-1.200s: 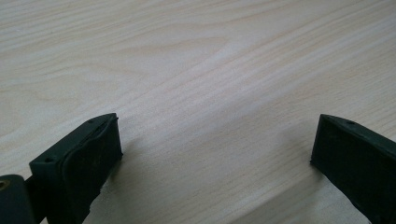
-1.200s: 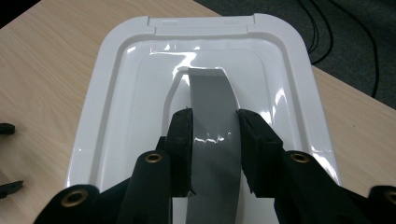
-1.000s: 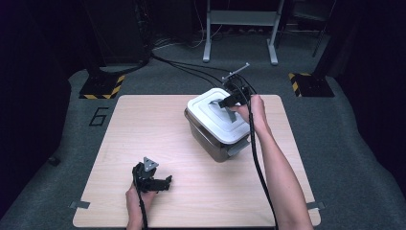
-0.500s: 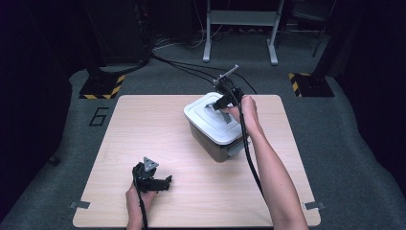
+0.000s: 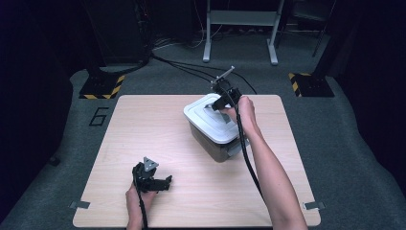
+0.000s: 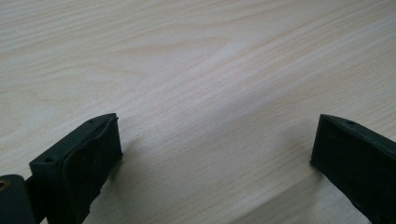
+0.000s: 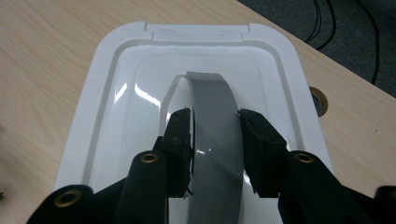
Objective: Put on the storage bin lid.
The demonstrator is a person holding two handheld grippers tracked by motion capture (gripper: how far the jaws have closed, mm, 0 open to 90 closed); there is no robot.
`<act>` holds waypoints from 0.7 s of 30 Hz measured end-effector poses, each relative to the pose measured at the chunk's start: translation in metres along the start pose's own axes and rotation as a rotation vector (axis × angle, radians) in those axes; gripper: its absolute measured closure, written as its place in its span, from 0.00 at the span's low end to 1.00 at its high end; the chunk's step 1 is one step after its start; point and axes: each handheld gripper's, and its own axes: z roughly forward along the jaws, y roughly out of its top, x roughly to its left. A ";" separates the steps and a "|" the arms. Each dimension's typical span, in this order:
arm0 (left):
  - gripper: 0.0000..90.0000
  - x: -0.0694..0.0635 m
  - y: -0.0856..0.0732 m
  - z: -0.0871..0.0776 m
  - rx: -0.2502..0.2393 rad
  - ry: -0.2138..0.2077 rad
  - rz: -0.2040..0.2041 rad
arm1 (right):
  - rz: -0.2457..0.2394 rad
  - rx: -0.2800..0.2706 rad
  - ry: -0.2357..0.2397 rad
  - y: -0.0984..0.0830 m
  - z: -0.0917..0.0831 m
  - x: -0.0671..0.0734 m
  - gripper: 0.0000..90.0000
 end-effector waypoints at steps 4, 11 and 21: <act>0.02 0.000 0.000 -0.001 0.008 -0.001 0.003 | -0.003 -0.004 -0.003 0.000 0.001 0.001 0.62; 0.02 0.000 0.000 0.000 0.000 0.000 0.001 | 0.019 -0.011 -0.010 -0.001 -0.003 -0.002 0.51; 0.02 0.000 0.000 0.000 -0.002 0.001 -0.002 | 0.032 -0.070 0.023 -0.012 -0.031 -0.008 0.17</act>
